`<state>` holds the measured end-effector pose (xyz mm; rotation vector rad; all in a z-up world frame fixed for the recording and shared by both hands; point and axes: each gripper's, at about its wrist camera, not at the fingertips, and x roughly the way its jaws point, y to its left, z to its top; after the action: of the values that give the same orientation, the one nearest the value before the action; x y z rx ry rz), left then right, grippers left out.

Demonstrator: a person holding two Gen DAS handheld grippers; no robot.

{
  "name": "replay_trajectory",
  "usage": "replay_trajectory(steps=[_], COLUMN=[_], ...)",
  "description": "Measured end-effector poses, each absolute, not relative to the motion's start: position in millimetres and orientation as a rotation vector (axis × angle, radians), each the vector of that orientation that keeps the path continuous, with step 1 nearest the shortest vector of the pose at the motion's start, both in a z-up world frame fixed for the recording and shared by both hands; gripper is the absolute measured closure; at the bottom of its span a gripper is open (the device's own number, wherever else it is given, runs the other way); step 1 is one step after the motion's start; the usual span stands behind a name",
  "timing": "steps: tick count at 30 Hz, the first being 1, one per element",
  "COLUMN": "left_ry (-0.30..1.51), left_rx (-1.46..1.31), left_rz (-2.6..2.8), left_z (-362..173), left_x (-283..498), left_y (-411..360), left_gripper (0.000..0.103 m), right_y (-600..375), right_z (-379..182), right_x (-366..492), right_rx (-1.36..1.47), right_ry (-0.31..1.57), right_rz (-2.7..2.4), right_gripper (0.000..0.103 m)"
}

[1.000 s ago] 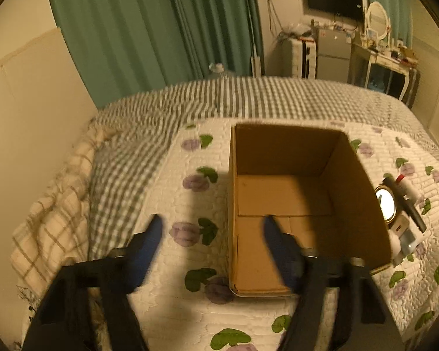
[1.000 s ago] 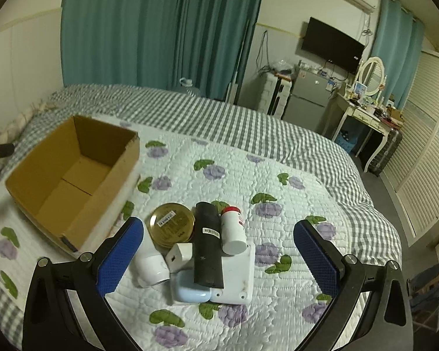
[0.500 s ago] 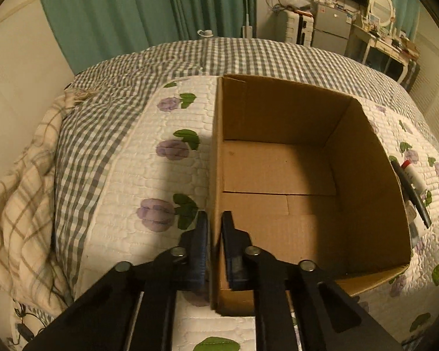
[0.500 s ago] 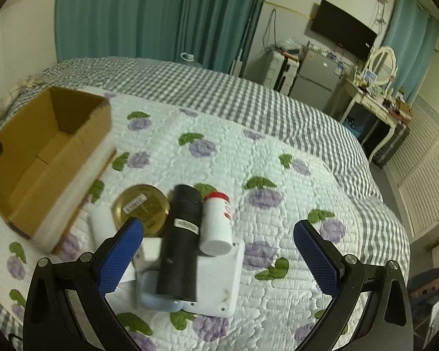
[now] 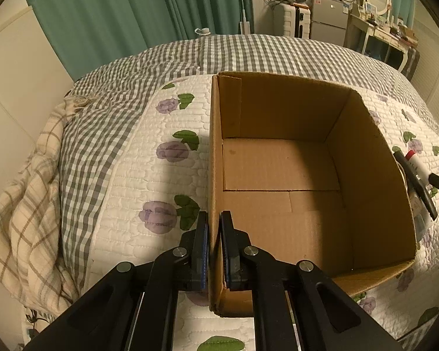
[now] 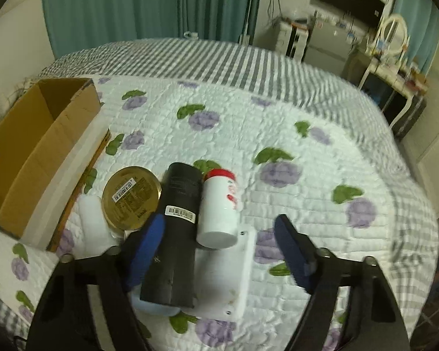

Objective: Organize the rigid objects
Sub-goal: 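Move the left tool to the box rim while the right tool approaches the white bottle, then grasp the red-capped white bottle with the right tool and drop it into the box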

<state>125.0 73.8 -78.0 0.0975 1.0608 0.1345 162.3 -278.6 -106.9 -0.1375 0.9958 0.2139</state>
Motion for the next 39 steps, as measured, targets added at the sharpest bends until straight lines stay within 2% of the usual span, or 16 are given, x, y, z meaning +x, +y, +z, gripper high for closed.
replay_trajectory(steps=[2,4,12,14,25,39], left_ry=[1.062,1.062,1.063,1.063,1.061,1.034], left_rx=[0.096,0.097,0.099,0.100,0.098,0.116], left_rz=[0.132,0.131,0.129,0.128,0.128,0.101], left_z=[-78,-77,-78,-78,-78,-75], left_x=[125,125,124,125,124,118], left_y=[74,74,74,74,74,70], left_gripper=[0.095,0.095,0.095,0.095,0.095,0.095], right_y=[-281,-284,-282,-282,-276,-217], right_z=[-113,-119,-137,-141,-127,-19], right_x=[169,177,191,191,171,131], right_rx=[-0.114,-0.102,-0.091,-0.097,-0.184,-0.253], right_ry=[1.022,1.045,1.116,1.134,1.042,0.808], right_rz=[0.208,0.196,0.199,0.203,0.180,0.257], right_gripper=[0.044,0.050,0.059,0.064,0.066,0.066])
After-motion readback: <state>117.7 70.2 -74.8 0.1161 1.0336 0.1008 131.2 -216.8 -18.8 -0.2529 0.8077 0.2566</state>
